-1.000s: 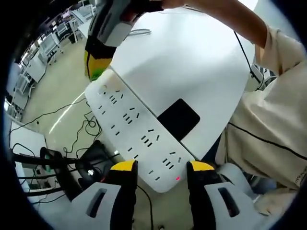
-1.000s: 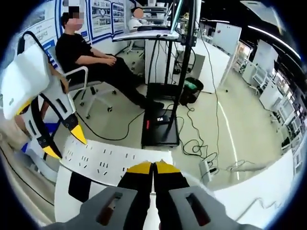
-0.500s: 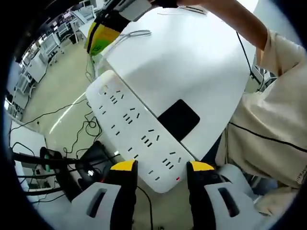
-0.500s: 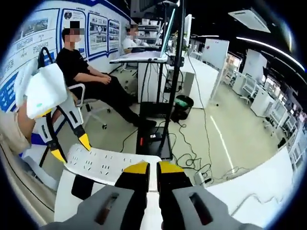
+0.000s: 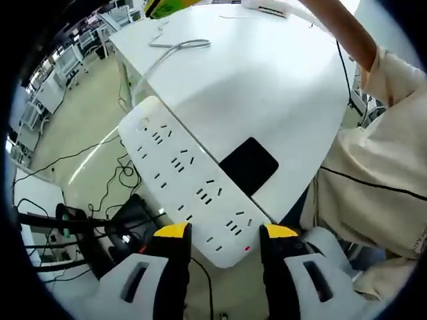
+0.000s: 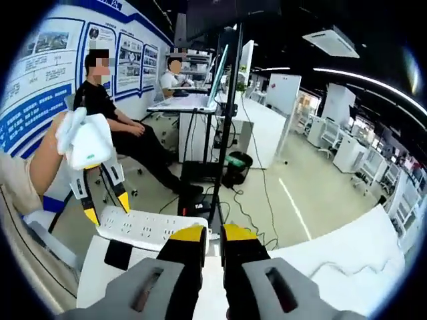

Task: Pick up the power strip scattered on the table, fix it on the side mounting bracket of the table, and press the switch

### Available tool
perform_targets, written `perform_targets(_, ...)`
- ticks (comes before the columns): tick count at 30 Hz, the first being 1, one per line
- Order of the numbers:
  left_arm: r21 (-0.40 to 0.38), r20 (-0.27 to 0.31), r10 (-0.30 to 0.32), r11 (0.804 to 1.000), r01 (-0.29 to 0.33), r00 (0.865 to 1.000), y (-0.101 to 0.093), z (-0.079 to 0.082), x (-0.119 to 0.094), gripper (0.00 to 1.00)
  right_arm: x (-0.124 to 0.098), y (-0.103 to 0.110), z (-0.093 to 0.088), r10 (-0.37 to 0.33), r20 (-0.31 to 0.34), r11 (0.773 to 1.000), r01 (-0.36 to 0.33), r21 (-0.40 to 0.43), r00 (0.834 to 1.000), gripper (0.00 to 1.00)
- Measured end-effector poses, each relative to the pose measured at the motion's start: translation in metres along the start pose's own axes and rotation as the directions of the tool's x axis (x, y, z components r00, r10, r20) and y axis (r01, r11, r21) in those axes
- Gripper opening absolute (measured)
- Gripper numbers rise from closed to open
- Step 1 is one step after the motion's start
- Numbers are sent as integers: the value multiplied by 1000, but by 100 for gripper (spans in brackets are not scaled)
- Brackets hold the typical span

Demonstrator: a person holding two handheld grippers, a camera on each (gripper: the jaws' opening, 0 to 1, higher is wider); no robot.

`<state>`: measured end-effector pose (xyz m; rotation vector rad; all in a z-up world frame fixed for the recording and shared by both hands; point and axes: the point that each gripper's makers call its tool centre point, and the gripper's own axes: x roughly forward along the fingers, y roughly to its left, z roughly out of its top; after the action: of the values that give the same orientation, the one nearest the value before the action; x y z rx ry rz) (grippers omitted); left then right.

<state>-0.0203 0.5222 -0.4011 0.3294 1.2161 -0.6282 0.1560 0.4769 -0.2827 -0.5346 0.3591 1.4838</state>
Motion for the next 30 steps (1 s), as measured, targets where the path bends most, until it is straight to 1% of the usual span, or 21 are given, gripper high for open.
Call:
perform_targets(2,-1,-1,-1,1000,1,1000,9,-1,-1,46,-6,-2,0,-7,10,1000,7,2,1000,6)
perform_targets(5,-3,-2,0,1000,0,1000,12,-1,0,46,-17,-5,-1,-17,20,1000,18,-4,1000,9)
perform_targets(8,-2,6,-2,1000,2,1000,21,-3,-1,46,-27,-8,-4,-33,19,999,33,-5,999,10)
perform_targets(10,-3,27,-4,1000,4,1000,30,-4,-3,46,-44,-13,-7,-52,30,999,52,4,998,10)
perform_targets(15,-6,53,2,1000,-1,999,20,-1,-1,46,-78,-21,-6,-105,62,994,104,14,993,11)
perform_targets(17,-9,60,3,1000,-2,998,15,0,-1,46,-94,-25,-4,-133,93,991,132,25,987,11)
perform_targets(20,-11,57,8,1000,-7,998,9,2,0,46,-114,-27,-4,-166,123,986,162,41,978,12)
perform_targets(22,-12,60,9,1000,-8,998,9,0,-1,46,-124,-28,-4,-179,136,984,174,49,974,12)
perform_targets(25,-13,65,9,1000,-8,998,6,-1,-1,46,-142,-30,-4,-214,161,976,206,63,964,14)
perform_targets(29,-12,78,7,1000,-6,997,4,1,-1,46,-177,-40,-6,-297,214,954,279,111,930,14)
perform_targets(30,-11,81,6,1000,-5,997,3,1,-1,46,-184,-40,-8,-305,220,951,285,119,927,14)
